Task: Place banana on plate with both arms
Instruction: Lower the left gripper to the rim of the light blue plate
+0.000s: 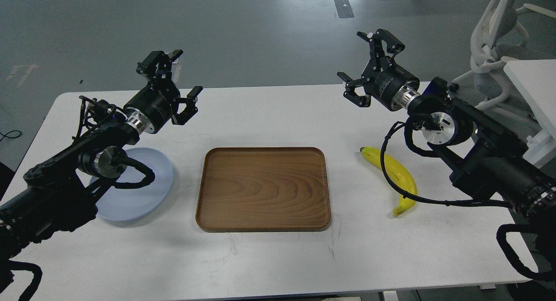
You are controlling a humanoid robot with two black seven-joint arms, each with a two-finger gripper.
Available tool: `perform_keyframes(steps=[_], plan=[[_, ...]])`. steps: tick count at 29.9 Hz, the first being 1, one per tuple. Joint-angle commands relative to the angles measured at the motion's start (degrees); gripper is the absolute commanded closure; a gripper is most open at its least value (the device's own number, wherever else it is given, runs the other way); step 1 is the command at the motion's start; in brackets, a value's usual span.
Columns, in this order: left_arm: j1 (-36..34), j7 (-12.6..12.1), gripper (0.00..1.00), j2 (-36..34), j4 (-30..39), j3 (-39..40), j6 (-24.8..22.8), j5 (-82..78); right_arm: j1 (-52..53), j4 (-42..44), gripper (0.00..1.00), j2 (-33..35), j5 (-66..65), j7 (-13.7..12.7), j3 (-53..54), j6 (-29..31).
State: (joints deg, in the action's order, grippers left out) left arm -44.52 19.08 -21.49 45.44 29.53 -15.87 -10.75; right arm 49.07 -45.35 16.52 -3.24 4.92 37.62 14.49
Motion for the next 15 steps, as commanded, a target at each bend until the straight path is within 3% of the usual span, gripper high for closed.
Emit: perform_keyframes(steps=[1, 5, 10, 15], plan=[[-0.31, 0.25, 0.02, -1.01, 0.26, 0.00, 5.31, -10.50, -0.20, 0.00, 0.00, 0.09, -0.01, 0.18, 0.00, -0.07], [-1.27, 0.25, 0.02, -1.36, 0.53, 0.00, 10.68, -25.59, -0.47, 0.00, 0.00, -0.09, -0.10, 0.26, 0.00, -0.07], [-1.10, 0.34, 0.02, -1.63, 2.63, -0.17, 13.05, -34.94, -0.64, -0.09, 0.00, 0.00, -0.10, 0.35, 0.00, -0.07], [-0.92, 0.34, 0.02, -4.26, 8.17, -6.57, 23.77, -48.47, -0.64, -0.09, 0.00, 0.35, -0.10, 0.44, 0.00, -0.07]])
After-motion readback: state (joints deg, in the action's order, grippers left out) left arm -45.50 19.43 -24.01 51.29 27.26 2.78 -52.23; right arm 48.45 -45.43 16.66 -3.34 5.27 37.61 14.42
